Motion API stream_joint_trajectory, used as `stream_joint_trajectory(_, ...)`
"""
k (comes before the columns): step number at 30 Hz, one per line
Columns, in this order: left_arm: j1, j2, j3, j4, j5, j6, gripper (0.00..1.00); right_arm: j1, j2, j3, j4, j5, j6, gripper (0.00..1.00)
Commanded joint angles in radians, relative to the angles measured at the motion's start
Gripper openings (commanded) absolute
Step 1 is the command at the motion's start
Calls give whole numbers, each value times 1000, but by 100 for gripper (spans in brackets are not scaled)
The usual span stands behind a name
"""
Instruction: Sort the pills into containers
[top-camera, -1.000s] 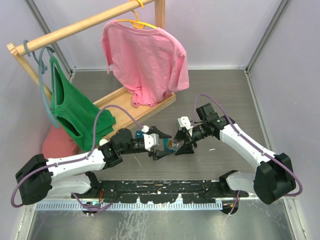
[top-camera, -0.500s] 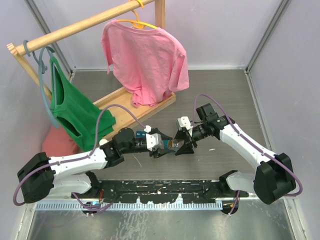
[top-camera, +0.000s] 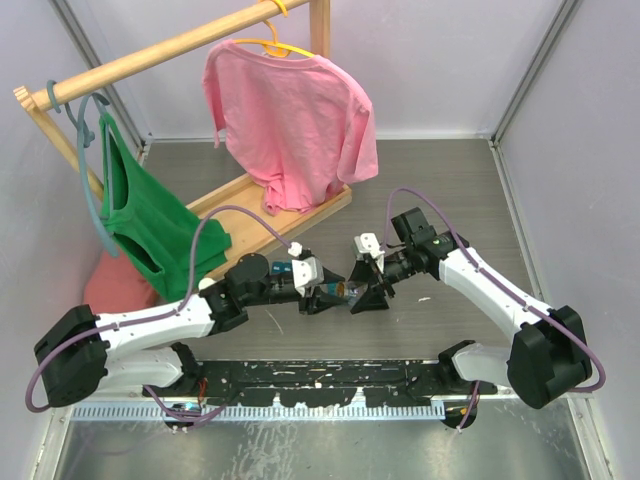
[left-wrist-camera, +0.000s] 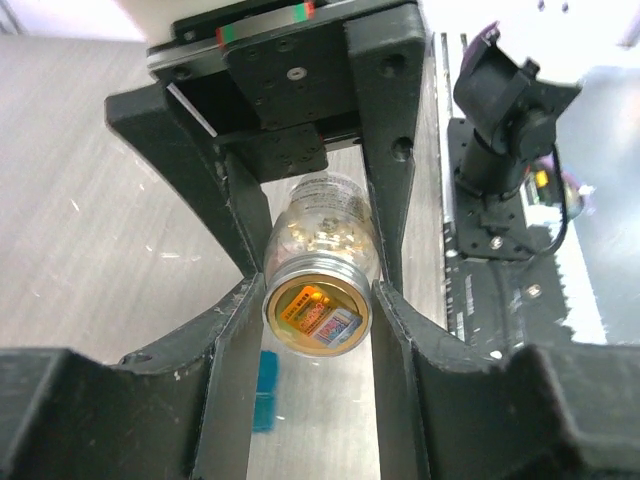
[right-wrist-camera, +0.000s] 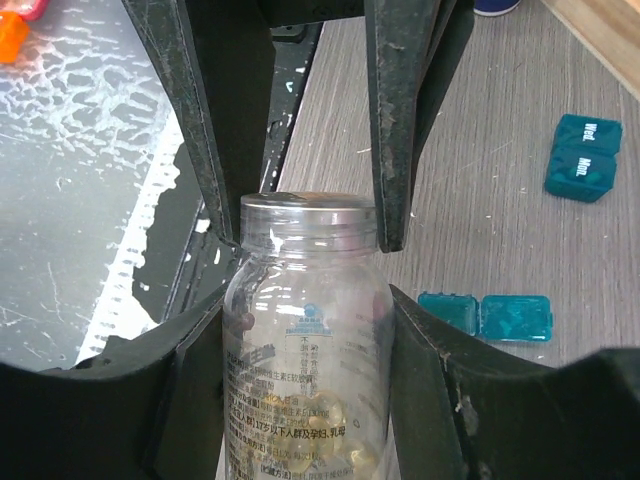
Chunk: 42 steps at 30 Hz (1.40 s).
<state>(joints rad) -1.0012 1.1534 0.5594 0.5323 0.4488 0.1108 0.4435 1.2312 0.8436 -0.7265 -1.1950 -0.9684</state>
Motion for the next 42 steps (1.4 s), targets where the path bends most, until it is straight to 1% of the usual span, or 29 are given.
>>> stream_joint_trajectory(1,-2,-44,51,7,-125,-370,0,1,-14,44,105,38,72,1)
stream_joint_trajectory(5,-4,-48,37,-34,-309,-777,0,-2,-29,29,190,86,175,1)
stream_joint_trajectory(9,-34,-43,-29,36,-476,-1090,0,-1,-32,22,222,101,212,1)
stream_joint_trajectory(12,-70,-18,-14,35,-549,-1163,0,0,-28,23,221,103,215,1)
stream_joint_trajectory(14,-83,3,16,26,-560,-1177,0,-2,-27,23,221,106,217,1)
stream_joint_trajectory(20,-90,-7,40,-41,-587,-1171,0,-2,-29,23,219,107,216,1)
stream_joint_trajectory(24,-90,-31,35,-54,-586,-1153,0,0,-27,25,216,102,213,1)
stream_joint_trajectory(25,-90,-35,34,-52,-584,-1145,1,-2,-27,25,215,100,212,1)
stream_joint_trajectory(27,-90,-43,32,-49,-576,-1122,10,-1,-27,27,204,95,198,1)
stream_joint_trajectory(28,-90,-47,33,-52,-570,-1105,17,-2,-26,30,190,91,183,1)
stream_joint_trajectory(30,-90,-54,34,-59,-553,-1062,24,-3,-22,33,171,83,158,1)
stream_joint_trajectory(32,-90,-56,25,-39,-524,-1010,35,-5,-21,35,152,72,134,1)
stream_joint_trajectory(36,-90,-73,-18,50,-466,-926,66,-4,-18,40,127,57,105,1)
stream_joint_trajectory(38,-91,-92,-33,59,-440,-865,84,-5,-16,42,112,45,86,1)
stream_joint_trajectory(40,-89,-112,-41,30,-404,-768,97,-4,-16,45,93,34,63,1)
stream_joint_trajectory(41,-90,-122,-47,9,-389,-701,100,-5,-16,46,81,29,47,1)
stream_joint_trajectory(42,-89,-132,-58,-8,-389,-650,98,-3,-15,48,70,27,32,1)
